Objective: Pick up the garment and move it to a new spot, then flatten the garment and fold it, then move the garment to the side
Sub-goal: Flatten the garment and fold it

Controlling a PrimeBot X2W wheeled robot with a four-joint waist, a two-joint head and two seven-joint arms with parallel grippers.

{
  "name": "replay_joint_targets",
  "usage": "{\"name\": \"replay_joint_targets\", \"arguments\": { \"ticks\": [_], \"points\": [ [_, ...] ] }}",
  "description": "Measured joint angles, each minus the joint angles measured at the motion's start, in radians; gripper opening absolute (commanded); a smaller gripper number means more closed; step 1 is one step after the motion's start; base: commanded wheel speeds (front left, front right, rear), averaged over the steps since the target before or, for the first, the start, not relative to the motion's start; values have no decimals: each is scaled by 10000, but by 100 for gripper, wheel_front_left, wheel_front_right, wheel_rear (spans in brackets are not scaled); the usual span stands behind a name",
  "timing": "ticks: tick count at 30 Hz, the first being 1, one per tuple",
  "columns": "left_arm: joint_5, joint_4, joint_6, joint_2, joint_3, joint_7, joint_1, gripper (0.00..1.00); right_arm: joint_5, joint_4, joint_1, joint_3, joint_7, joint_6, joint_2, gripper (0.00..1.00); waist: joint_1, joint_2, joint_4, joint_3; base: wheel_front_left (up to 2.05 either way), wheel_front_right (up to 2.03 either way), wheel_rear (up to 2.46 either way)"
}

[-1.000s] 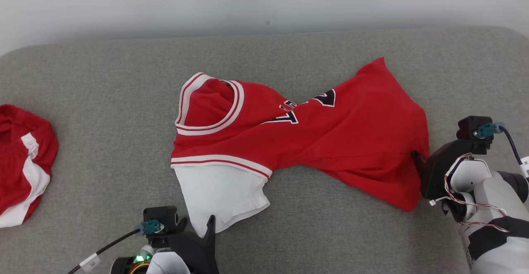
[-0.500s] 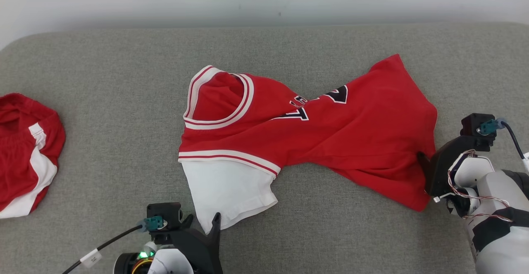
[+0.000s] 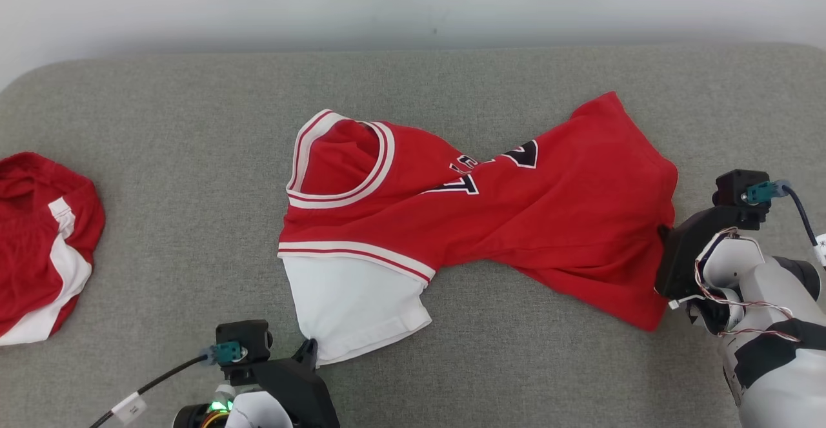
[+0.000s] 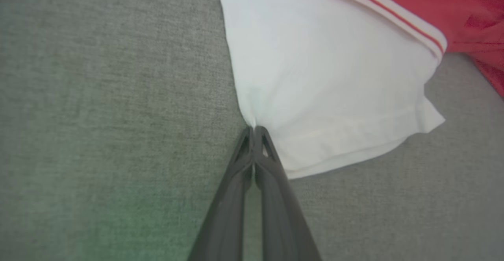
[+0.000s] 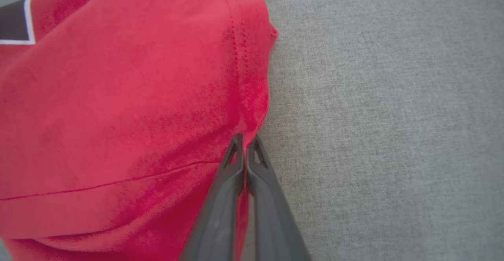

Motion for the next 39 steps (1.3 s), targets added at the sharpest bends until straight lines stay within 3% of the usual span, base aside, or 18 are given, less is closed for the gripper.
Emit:
{"name": "replay_joint_targets", "arguments": {
  "ticks": [10,14,22,26,32,39],
  "points": [
    [-1034,-803,-566,-182,976,-947,-808,0,1634,-1279,-44,420,-539,0,-244,0,1,1,-44,-304,0,0,0],
    [-1822,-1030,-872,-238,1517,-886,-1764,0,2447,-2117,-237,796,-600,0,-343,0,1,1,-101,-319,0,0,0],
    [-3124,-886,-1034,-192,2757,-780,-4375,0,3741,-3425,-941,1513,-846,0,-884,0,0,0,-444,-352,0,0,0],
    [-3204,-401,-1030,144,2984,-619,-6151,0,4123,-3530,-1959,1747,-963,0,-993,0,1,1,-651,-49,0,0,0],
    [-2619,345,-848,408,3055,-1356,-8400,0,4004,-3135,-3479,1741,-1185,0,-951,0,1,1,-852,609,0,0,0],
    [-1948,986,-591,754,3145,-2282,-11111,0,3522,-2650,-5800,1229,-1985,0,-433,0,2,1,-1097,1773,0,0,0]
  ]
}}
